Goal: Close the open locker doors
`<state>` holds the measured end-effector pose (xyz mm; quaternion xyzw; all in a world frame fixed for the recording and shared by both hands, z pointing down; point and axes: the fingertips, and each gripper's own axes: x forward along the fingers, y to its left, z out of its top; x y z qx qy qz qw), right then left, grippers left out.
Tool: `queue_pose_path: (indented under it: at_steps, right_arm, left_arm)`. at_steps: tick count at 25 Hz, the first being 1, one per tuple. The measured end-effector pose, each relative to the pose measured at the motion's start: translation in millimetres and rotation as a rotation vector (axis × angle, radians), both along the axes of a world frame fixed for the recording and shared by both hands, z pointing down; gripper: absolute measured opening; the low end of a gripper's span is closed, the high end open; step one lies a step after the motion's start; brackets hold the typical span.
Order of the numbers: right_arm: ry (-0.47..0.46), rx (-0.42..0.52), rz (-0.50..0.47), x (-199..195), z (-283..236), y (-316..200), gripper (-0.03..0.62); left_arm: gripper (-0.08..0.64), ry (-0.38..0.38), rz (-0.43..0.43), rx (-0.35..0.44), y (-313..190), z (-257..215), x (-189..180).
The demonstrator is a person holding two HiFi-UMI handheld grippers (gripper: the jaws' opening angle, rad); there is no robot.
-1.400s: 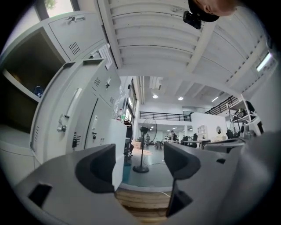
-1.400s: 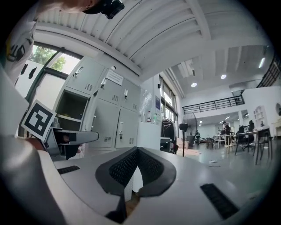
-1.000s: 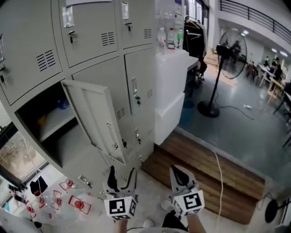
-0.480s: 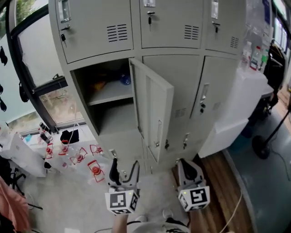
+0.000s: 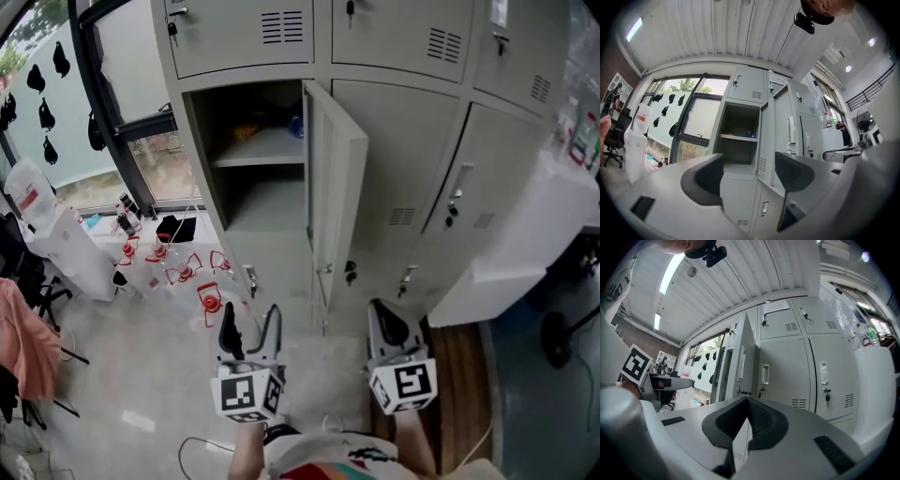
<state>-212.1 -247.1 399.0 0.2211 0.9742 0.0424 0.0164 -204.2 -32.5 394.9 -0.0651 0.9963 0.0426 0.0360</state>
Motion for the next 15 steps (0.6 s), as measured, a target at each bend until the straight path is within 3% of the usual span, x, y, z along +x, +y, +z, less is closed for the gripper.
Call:
queue_pose_path:
  at_steps: [5,9,15]
  right_arm:
    - [-0.019,-0.013,-0.041,3,-1,-9,0.006]
    - [-0.024,-0.026,-0.058,8,-2,-16,0.006]
    - [-0.022,-0.045,-0.059,12,0,-29,0.006]
  left_arm:
    - [0.322,-0.011,-0.025,-0.008,-16,-2,8]
    - [0.322,-0.023,-0.022,0.037,-29,-13,13]
    - [0.322,-0.127,0.042,0.017,-64,-68,-5]
